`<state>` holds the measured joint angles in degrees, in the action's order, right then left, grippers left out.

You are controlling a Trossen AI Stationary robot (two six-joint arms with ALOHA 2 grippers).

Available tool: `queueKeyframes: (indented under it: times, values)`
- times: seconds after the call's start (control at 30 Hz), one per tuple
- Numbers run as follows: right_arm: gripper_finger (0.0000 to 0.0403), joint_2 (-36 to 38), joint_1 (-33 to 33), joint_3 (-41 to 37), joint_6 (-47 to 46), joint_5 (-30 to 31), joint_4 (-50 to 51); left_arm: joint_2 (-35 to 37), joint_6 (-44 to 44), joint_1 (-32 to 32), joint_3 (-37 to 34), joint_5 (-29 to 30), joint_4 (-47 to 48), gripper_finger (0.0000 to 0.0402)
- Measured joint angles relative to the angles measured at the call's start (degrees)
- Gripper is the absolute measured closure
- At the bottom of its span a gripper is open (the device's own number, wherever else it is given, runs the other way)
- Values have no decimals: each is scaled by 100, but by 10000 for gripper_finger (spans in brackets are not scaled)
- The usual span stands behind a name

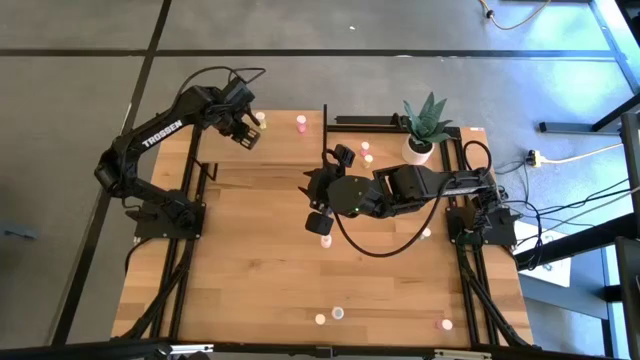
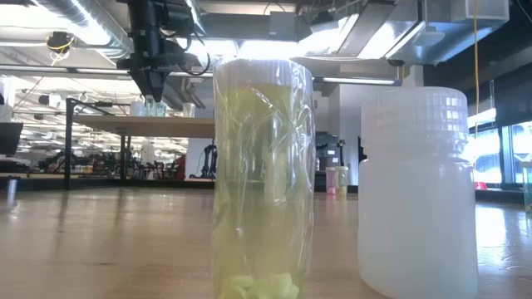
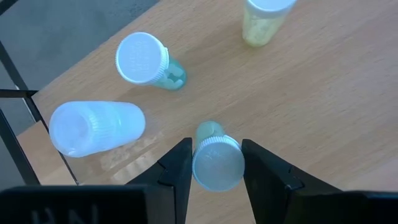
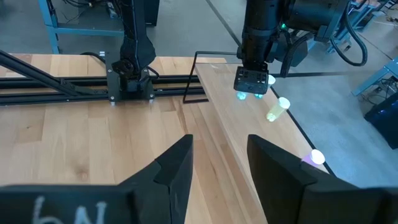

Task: Pick and place medicine bottles onto shelf by color
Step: Put the bottom blue pill bottle aligned with the other blue pill bottle on the shelf

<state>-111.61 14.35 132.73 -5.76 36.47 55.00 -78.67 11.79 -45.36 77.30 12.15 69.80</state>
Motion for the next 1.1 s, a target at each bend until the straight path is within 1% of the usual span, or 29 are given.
queueKeyframes:
  times: [0.23, 1.1]
  values:
    - [249, 0, 0, 0, -2, 0, 2, 0, 9, 0, 0, -116, -7, 285]
    - [249, 0, 0, 0, -2, -13, 7, 2, 173, 0, 2, -127, -2, 282]
